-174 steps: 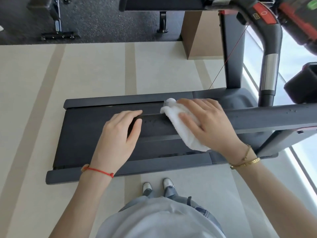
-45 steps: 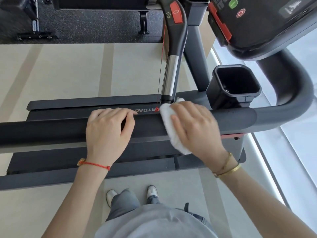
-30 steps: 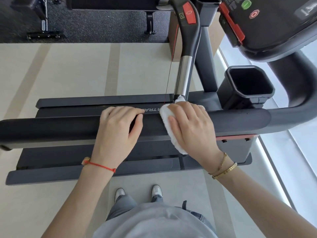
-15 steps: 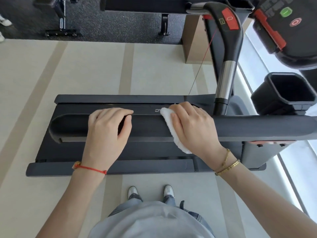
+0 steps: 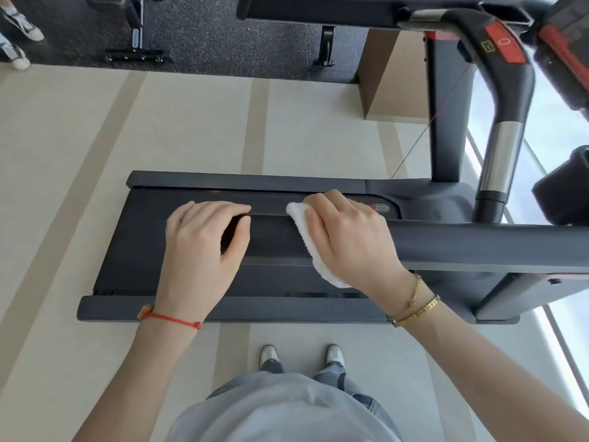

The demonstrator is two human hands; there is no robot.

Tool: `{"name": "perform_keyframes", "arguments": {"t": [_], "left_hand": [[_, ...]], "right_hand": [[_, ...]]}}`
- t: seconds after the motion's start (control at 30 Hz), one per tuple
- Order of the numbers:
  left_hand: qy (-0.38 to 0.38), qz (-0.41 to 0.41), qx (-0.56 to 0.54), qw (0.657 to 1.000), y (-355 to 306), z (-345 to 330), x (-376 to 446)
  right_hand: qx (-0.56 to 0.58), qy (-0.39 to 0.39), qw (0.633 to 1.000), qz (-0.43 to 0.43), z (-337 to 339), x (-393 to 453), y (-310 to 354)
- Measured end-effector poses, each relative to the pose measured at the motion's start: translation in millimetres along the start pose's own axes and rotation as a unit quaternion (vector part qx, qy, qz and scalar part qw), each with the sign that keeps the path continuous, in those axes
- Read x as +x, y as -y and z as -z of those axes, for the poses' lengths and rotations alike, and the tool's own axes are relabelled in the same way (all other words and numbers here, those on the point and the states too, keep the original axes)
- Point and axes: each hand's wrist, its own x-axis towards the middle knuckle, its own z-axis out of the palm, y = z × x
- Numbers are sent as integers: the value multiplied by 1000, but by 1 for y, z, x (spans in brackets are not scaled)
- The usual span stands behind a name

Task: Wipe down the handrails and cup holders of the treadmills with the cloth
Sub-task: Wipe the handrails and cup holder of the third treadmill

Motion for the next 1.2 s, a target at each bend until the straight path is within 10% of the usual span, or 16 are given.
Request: {"name": "perform_keyframes", "arguments": {"t": [1.0,1.2], "left_hand": [[21,71,-118,990,29,17,-15],[56,15,-76,995,11,12,-2]], "right_hand": [[31,-5,997,75,-6,32,65],[115,-193,974,4,-13,2,21]]}}
